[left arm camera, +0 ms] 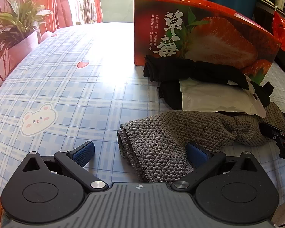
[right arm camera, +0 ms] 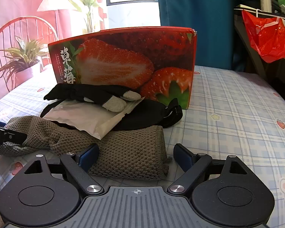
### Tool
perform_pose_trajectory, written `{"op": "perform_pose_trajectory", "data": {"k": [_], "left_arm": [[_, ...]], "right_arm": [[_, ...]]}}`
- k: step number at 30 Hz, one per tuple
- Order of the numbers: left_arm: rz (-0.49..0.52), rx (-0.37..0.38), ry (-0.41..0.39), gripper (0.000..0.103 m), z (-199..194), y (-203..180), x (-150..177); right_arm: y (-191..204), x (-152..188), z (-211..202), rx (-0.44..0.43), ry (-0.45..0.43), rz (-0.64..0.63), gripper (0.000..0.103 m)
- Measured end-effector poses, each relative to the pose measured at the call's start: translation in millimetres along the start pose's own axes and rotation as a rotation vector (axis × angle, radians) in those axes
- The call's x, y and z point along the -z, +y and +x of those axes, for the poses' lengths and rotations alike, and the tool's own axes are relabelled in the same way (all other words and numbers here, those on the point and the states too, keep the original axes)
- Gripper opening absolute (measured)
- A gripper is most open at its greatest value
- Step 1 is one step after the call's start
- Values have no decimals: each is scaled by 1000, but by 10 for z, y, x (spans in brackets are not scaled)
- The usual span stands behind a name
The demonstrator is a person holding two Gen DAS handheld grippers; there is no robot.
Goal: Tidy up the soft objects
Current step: 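Lower both grippers onto the two ends of the grey knit cloth, then close the left gripper on one cloth end while the right gripper closes on the other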
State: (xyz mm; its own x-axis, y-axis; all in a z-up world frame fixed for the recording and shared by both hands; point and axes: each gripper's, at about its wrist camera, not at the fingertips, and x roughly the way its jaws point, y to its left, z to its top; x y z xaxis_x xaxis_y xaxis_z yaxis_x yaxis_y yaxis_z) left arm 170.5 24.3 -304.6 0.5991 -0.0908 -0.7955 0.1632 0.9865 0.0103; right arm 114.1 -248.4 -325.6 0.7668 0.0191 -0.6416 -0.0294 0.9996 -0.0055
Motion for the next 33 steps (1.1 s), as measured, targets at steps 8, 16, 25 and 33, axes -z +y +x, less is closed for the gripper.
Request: {"op": "perform_pose_trajectory", "data": {"k": [8, 16, 25, 33], "left_arm": [[47, 99, -19, 37, -79, -45, -103], [56, 101, -48, 36, -21, -107, -72], [45, 120, -58, 36, -44, -95, -39], [42, 136, -61, 36, -58, -66, -36]], "right_arm": [[-9, 1, -8, -6, -3, 8, 85], [-10, 7, -18, -4, -7, 12, 84], [-6, 1, -14, -2, -4, 7, 84], [64, -97, -8, 0, 57, 1, 58]]}}
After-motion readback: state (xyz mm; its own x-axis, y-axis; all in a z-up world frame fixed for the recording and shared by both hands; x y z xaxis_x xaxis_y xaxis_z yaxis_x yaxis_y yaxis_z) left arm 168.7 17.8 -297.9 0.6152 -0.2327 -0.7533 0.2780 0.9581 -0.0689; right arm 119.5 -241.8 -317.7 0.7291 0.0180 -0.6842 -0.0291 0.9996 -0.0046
